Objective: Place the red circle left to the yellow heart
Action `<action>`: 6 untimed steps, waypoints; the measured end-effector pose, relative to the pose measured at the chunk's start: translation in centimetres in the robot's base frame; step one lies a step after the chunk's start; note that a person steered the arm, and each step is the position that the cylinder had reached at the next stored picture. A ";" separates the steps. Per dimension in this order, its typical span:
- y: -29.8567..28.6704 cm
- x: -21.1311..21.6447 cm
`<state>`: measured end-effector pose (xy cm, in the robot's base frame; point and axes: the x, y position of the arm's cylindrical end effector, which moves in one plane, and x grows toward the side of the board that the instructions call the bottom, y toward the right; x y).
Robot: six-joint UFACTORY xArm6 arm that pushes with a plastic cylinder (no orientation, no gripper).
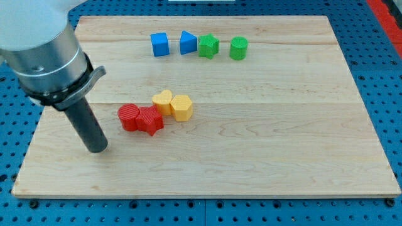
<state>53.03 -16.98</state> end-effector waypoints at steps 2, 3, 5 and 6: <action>3.1 -3.3; 3.1 -4.2; -2.7 -5.9; -3.8 -14.3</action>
